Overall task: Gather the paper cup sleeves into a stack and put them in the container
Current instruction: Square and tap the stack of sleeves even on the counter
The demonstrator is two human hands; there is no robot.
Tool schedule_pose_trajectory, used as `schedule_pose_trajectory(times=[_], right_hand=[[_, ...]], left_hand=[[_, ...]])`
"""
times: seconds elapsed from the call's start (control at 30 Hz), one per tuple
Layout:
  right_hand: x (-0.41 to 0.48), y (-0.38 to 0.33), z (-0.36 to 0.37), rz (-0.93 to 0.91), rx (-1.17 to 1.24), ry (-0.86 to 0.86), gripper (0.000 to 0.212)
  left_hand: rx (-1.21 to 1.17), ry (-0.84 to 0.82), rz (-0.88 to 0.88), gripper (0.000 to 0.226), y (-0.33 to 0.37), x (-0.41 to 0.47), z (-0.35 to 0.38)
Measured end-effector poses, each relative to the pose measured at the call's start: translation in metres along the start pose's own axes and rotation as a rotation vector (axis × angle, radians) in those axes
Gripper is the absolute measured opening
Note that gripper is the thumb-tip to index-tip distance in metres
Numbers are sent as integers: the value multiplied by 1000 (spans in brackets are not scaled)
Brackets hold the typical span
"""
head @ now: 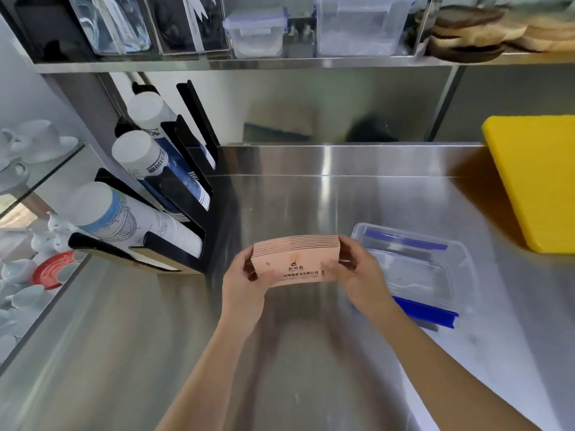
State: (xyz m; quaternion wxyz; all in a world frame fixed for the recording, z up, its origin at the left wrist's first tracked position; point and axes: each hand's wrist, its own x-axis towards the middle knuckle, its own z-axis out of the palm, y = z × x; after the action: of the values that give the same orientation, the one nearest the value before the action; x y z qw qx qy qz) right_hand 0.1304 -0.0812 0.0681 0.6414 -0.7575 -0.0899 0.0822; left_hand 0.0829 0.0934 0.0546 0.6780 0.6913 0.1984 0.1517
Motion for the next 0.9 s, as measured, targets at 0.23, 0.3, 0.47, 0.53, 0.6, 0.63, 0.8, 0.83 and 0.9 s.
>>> schedule_pose_trajectory(times=[0.23, 0.3, 0.47, 0.53, 0.6, 0.63, 0.8, 0.83, 0.9], right_hand=[[8, -27, -81, 47, 14, 290, 30], [7, -22, -100, 142, 2, 348, 28], [1, -11, -125, 330, -12, 425, 14], [1, -5, -130, 363, -18, 445, 10], [5, 2, -134, 414, -58, 470, 14], [8, 6, -135, 442, -73, 486, 21], [23, 22, -137, 564, -129, 497, 17], [25, 25, -137, 588, -124, 498, 12], [29, 31, -137, 617, -135, 506, 11]], left_hand=[[28, -227, 76, 46, 54, 10, 85], [102, -282, 42, 40, 54, 13, 109], [328, -370, -63, 21, 40, 19, 156], [392, -415, -100, 24, 33, 21, 168], [427, -451, -130, 31, 25, 24, 177], [440, -452, -150, 31, 22, 24, 180], [510, -400, -181, 31, 17, 26, 194], [537, -388, -186, 33, 16, 26, 197], [566, -377, -209, 38, 12, 26, 204]])
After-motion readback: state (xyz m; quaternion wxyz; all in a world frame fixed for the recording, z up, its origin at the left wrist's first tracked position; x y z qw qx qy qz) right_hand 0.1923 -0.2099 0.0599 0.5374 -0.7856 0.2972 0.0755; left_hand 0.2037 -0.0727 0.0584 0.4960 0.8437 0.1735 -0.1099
